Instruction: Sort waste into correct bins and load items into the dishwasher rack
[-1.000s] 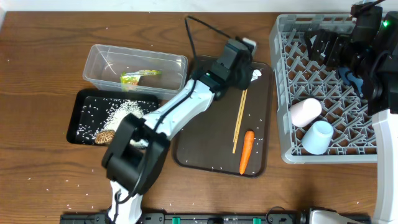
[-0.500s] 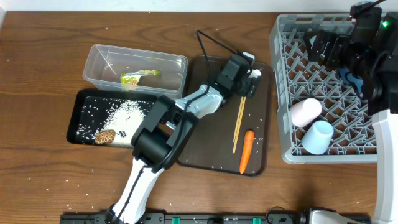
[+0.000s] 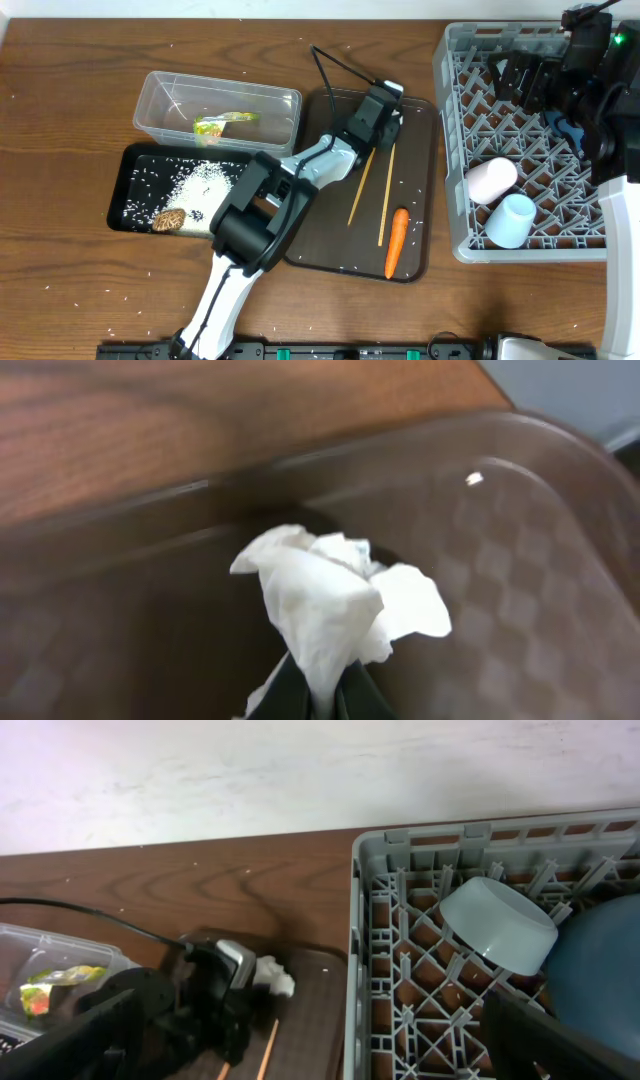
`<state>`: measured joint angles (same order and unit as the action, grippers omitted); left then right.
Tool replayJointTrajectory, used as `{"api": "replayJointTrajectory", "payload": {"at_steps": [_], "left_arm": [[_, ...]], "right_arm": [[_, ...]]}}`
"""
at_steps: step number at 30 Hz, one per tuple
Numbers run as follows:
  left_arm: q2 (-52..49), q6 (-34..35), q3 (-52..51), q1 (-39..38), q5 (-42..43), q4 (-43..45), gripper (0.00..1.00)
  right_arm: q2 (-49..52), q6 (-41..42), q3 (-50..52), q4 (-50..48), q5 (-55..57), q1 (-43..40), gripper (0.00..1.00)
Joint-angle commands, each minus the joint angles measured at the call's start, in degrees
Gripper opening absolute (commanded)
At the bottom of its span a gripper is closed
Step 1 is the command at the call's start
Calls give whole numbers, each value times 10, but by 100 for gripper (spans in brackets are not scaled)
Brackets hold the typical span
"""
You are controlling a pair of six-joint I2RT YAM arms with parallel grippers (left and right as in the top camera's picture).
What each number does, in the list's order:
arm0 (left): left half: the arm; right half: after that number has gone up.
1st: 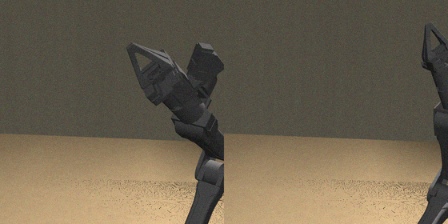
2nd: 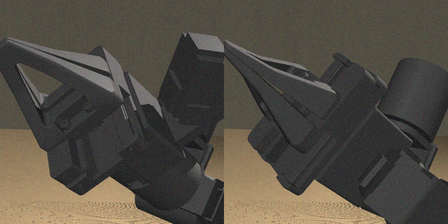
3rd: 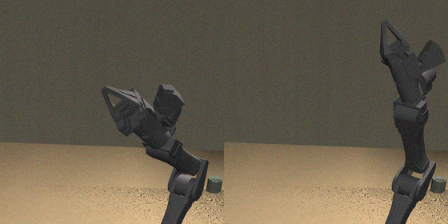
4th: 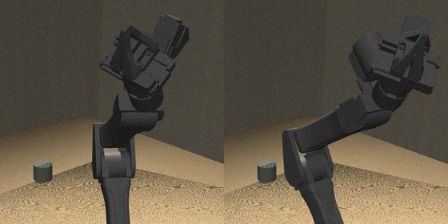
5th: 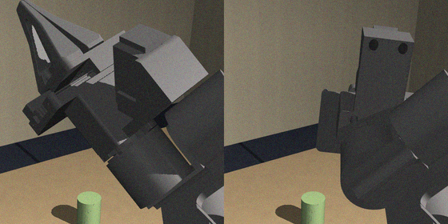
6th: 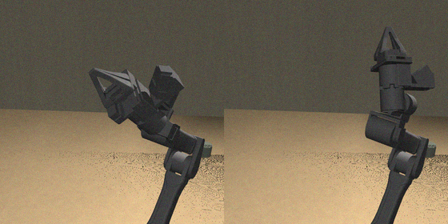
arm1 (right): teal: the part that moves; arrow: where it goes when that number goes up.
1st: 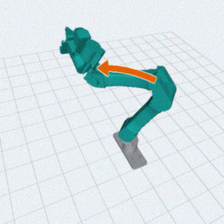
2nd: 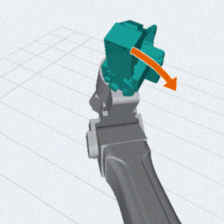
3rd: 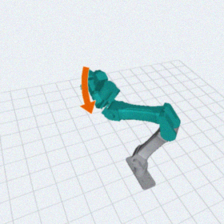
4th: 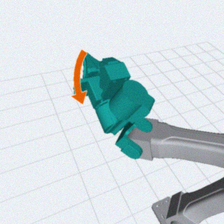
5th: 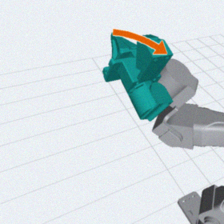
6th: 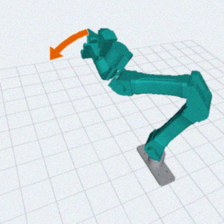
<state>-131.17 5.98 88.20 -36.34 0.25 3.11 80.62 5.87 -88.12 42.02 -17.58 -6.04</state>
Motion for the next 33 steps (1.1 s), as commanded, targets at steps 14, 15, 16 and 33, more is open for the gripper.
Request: {"api": "replayJointTrajectory", "payload": {"at_steps": [14, 15, 16, 33], "left_arm": [[299, -14, -1, 58, -11, -330, 6], [301, 0, -1, 71, -29, -368, 6], [302, 16, -1, 83, -46, -403, 6], [282, 93, -45, 251, -97, -472, 55]], "right_arm": [[4, -8, -2, 3, -4, 1, 99], [4, -8, -2, 4, -4, 1, 99], [4, -8, -2, 5, -4, 1, 99], [4, -8, -2, 5, -9, 1, 99]]}}
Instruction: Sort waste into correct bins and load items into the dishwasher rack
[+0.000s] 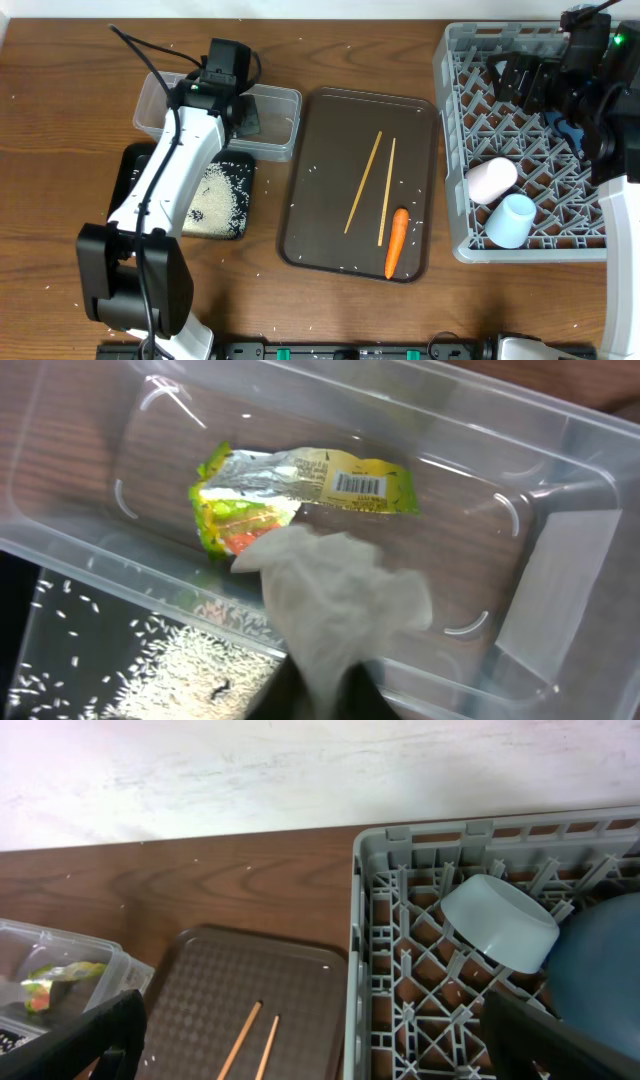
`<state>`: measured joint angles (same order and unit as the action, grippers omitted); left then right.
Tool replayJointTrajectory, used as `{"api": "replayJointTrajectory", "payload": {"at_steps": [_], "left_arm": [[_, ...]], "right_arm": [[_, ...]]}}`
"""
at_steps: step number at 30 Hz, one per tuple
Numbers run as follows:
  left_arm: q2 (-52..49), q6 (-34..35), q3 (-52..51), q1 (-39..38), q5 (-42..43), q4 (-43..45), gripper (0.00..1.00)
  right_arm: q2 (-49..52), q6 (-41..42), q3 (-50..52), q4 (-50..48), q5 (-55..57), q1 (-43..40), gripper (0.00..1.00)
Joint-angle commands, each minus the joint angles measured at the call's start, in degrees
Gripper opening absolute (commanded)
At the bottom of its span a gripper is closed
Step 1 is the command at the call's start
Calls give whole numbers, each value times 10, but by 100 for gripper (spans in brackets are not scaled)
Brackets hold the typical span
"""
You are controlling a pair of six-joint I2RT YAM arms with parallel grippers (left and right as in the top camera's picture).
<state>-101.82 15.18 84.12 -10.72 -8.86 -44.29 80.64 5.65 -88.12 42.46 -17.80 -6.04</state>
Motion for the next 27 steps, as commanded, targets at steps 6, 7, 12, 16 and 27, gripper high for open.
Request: {"api": "replayJointTrajectory", "payload": {"at_steps": [6, 7, 12, 16, 27], "left_arm": [[-6, -2, -4, -8, -2, -6, 98], [0, -27, -4, -12, 25, -12, 98], [30, -68, -4, -56, 173, -28, 98], [32, -64, -4, -135, 165, -35, 98], [28, 3, -5, -247, 118, -46, 98]], "right_arm": [[4, -6, -2, 1, -7, 1, 99], [4, -6, -2, 1, -7, 1, 99], [4, -6, -2, 0, -6, 1, 99], [4, -6, -2, 1, -6, 1, 99], [4, -6, -2, 1, -6, 1, 99]]}}
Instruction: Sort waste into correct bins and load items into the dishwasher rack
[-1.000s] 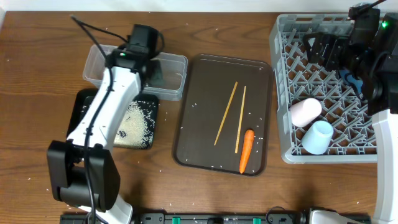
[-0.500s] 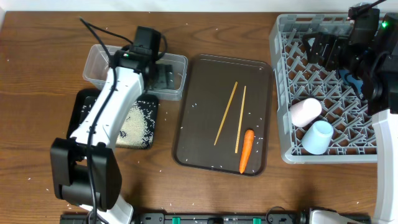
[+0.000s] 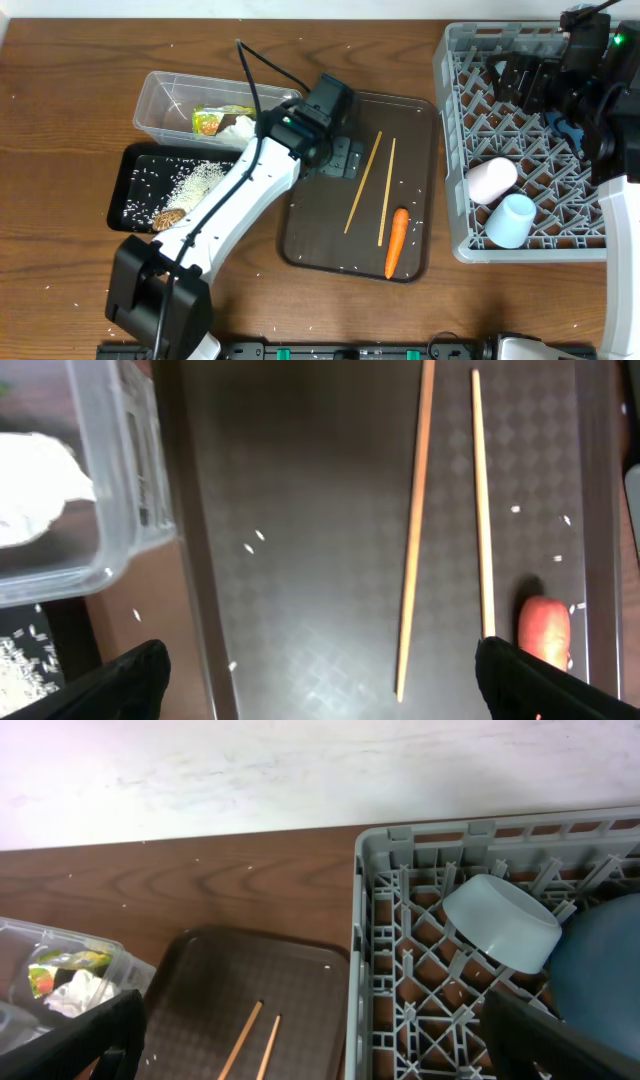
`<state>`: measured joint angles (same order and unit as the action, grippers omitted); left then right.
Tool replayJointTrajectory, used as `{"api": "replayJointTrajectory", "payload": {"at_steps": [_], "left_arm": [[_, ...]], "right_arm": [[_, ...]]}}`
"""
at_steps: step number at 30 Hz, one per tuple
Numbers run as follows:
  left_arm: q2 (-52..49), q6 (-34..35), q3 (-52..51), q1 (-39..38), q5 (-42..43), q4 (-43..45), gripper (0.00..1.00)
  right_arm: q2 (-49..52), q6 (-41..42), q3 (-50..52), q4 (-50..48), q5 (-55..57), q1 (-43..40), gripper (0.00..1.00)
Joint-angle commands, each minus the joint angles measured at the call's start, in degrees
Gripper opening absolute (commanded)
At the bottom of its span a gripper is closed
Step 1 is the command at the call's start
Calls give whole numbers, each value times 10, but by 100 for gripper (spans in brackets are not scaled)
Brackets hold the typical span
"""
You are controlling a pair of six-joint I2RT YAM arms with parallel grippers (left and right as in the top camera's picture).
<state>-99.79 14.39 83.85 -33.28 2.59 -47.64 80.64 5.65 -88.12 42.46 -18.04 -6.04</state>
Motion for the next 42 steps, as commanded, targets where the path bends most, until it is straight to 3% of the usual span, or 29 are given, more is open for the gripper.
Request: {"api": "replayJointTrajectory", "payload": {"at_steps": [1, 4, 11, 16, 23, 27, 30, 31, 42], "left_arm": [[8, 11, -2, -31, 16, -16, 98], [4, 14, -7, -73, 43, -11, 98], [-53, 105, -36, -155, 43, 75, 98], [-127, 80, -34, -187, 63, 92, 98], [-157, 71, -14, -177, 89, 79, 97], [-179, 71, -4, -164, 116, 73, 89], [-202, 71, 16, -158, 129, 56, 63], [-209, 70, 25, -158, 128, 47, 60], [-241, 56, 98, -153, 119, -27, 58]], "right_arm": [[4, -6, -2, 1, -4, 1, 99], [4, -6, -2, 1, -4, 1, 99], [4, -6, -2, 3, -4, 1, 99], [4, -6, -2, 4, -4, 1, 99], [10, -6, -2, 6, -4, 1, 99], [11, -6, -2, 5, -4, 1, 99], [11, -6, -2, 2, -4, 1, 99], [11, -6, -2, 2, -4, 1, 99], [11, -21, -2, 8, -3, 1, 99]]}}
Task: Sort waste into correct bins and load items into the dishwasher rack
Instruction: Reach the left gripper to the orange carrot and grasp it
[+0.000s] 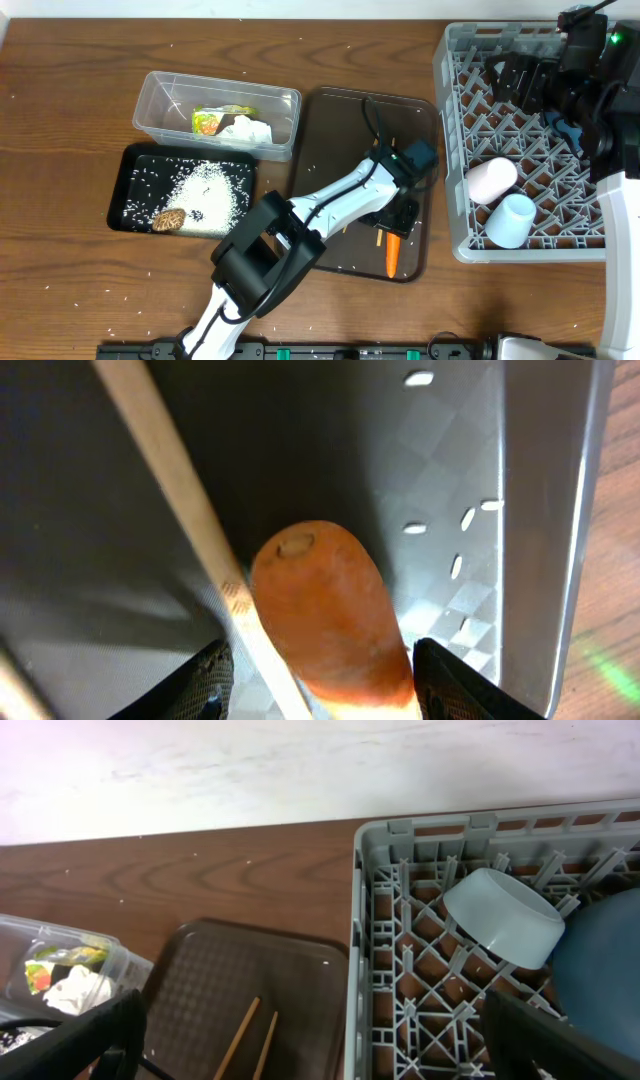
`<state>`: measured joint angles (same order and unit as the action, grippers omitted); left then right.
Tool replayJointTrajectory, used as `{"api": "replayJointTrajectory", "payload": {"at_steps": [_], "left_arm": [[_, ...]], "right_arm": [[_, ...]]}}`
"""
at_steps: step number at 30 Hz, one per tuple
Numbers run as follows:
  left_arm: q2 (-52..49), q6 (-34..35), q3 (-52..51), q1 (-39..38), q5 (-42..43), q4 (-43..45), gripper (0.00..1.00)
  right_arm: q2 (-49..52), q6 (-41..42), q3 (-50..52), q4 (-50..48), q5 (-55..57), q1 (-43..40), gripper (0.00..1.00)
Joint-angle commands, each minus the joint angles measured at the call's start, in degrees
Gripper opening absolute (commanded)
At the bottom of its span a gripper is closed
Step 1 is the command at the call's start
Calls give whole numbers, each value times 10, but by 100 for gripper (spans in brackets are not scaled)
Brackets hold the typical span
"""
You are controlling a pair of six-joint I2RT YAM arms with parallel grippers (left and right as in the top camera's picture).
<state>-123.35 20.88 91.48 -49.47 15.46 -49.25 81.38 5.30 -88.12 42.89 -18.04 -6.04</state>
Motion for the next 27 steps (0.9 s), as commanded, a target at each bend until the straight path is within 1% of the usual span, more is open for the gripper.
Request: {"api": "replayJointTrajectory", "payload": {"at_steps": [1, 4, 6, 9, 12, 15, 19, 27], "left_arm": [[-5, -9, 27, 13, -12, -21, 58], [-4, -9, 42, 18, -38, -55, 58], [-4, -9, 42, 17, -55, -60, 58], [-7, -9, 42, 7, -60, -59, 46], [-7, -11, 42, -12, -77, -59, 41], [-7, -35, 42, -32, -81, -60, 40], [-7, -35, 47, -45, -98, -69, 40], [-19, -42, 47, -46, -96, -59, 40]], "right_arm": [[4, -17, -2, 4, -3, 1, 99], [4, -17, -2, 3, -4, 1, 99], [4, -17, -2, 2, -3, 1, 99], [4, -17, -2, 2, -4, 1, 99], [4, -17, -2, 2, -4, 1, 99], [4, -17, -2, 2, -4, 1, 99], [4, -17, -2, 5, -4, 1, 99], [4, -17, -2, 6, -4, 1, 99]]}}
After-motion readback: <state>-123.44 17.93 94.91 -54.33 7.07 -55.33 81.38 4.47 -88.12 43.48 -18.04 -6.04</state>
